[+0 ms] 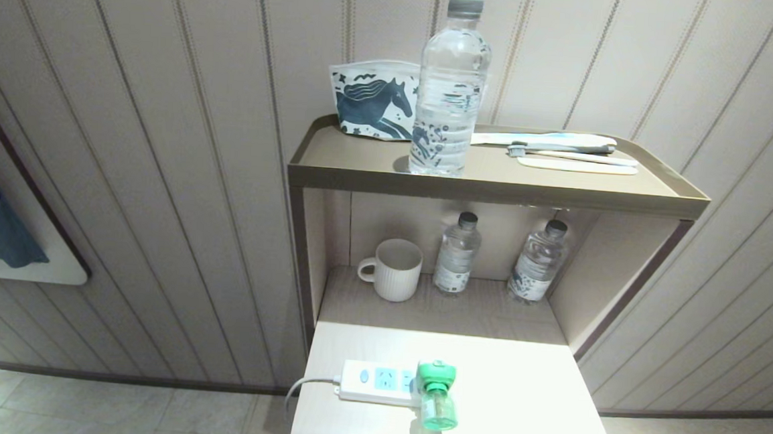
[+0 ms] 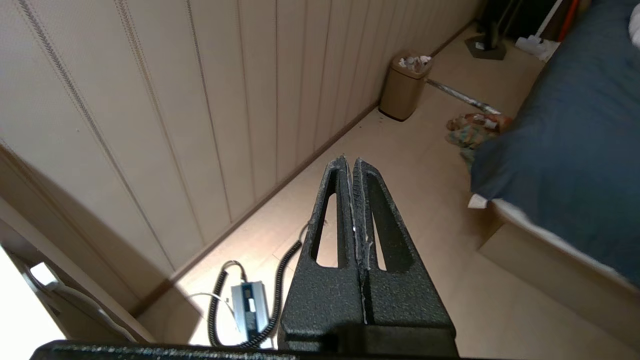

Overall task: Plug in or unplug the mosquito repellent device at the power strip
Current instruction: Hold the socket with your left hand and unplug it with your right hand

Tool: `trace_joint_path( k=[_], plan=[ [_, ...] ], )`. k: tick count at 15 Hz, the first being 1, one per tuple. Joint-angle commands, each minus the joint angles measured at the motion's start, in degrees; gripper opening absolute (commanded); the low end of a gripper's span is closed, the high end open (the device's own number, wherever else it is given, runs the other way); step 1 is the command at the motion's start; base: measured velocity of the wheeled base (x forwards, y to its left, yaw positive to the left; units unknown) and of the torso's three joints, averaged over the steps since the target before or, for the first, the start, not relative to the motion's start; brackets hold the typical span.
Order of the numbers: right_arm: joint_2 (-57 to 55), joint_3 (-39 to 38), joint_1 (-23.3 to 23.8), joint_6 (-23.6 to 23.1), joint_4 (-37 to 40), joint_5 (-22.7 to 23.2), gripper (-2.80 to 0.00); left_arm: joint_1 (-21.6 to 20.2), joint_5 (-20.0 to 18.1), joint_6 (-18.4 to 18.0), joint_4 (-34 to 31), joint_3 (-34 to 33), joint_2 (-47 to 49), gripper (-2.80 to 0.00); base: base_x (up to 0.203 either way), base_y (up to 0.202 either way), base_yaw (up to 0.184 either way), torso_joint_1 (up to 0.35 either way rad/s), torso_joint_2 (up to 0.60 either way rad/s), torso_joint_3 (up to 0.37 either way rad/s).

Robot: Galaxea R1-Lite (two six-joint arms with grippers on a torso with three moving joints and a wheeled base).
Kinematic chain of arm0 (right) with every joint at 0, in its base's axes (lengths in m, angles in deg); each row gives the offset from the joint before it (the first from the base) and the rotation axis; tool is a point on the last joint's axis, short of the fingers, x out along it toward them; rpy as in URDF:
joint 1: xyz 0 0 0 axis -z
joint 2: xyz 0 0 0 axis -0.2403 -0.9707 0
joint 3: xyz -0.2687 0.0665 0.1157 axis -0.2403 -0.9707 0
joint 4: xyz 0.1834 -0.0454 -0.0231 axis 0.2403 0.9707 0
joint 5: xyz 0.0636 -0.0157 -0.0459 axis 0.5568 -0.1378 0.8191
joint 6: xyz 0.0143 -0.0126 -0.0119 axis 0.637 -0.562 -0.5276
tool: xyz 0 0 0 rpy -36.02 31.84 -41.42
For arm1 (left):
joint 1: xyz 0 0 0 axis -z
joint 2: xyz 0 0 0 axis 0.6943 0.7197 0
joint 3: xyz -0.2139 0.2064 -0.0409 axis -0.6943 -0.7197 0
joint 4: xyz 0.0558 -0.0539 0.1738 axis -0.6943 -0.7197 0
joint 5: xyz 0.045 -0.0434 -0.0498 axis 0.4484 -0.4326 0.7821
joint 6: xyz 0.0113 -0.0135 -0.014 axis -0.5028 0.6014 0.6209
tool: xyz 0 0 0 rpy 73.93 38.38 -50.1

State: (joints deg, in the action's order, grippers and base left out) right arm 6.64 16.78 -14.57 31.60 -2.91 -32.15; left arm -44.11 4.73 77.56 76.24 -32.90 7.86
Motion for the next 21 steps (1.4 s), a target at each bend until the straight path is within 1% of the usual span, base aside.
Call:
trace_joint_path(
  k=[1,2,4,5,6,7,9,10,12,21],
  plan=[
    [9.11,-4.98,0.78,-1.63,-3.61,2.09,-2.8,-0.04,0.0,0.01,-0.03,0.0,-0.02,-2.8,0.0,0.0,0.0,0.0,0.0,0.0],
    [13.25,-5.66,0.64,-3.76,-4.21,5.65,-2.8,-0.09,0.03,0.01,0.05,0.0,-0.02,-2.8,0.0,0.0,0.0,0.0,0.0,0.0],
    [16.05,-6.45,0.43,-7.52,-4.41,15.89,-2.8,-0.05,0.05,0.01,0.05,0.0,-0.02,-2.8,0.0,0.0,0.0,0.0,0.0,0.0],
    [16.05,-6.46,0.42,-9.89,-4.07,23.24,-2.8,-0.04,0.07,0.01,0.05,0.0,-0.02,-2.8,0.0,0.0,0.0,0.0,0.0,0.0],
    [16.05,-6.48,0.39,-11.97,-3.76,31.86,-2.8,-0.04,0.07,0.01,0.13,0.0,-0.02,-2.8,0.0,0.0,0.0,0.0,0.0,0.0],
    [16.05,-6.65,0.39,-13.6,-3.54,38.28,-2.8,-0.04,-0.01,0.01,0.13,0.0,-0.02,-2.8,0.0,0.0,0.0,0.0,0.0,0.0],
    [16.05,-8.12,0.4,-13.54,-2.94,52.89,-2.8,-0.04,-0.01,0.01,0.22,-0.08,-0.02,-2.8,0.0,0.0,0.0,0.0,0.0,0.0],
    [16.05,-8.82,0.41,-12.82,-1.51,55.71,-2.8,-0.04,-0.01,0.01,0.22,-0.08,-0.02,-2.8,0.0,0.0,0.0,0.0,0.0,0.0],
    [16.05,-9.12,0.41,-9.57,-1.72,54.76,-2.8,-0.04,-0.01,0.01,0.31,-0.08,-0.02,-2.8,0.0,0.0,0.0,0.0,0.0,0.0],
    [16.05,-9.12,0.41,-9.55,-1.57,54.66,-2.8,-0.04,-0.01,0.01,0.31,-0.08,-0.02,-2.8,0.0,0.0,0.0,0.0,0.0,0.0]
  ],
)
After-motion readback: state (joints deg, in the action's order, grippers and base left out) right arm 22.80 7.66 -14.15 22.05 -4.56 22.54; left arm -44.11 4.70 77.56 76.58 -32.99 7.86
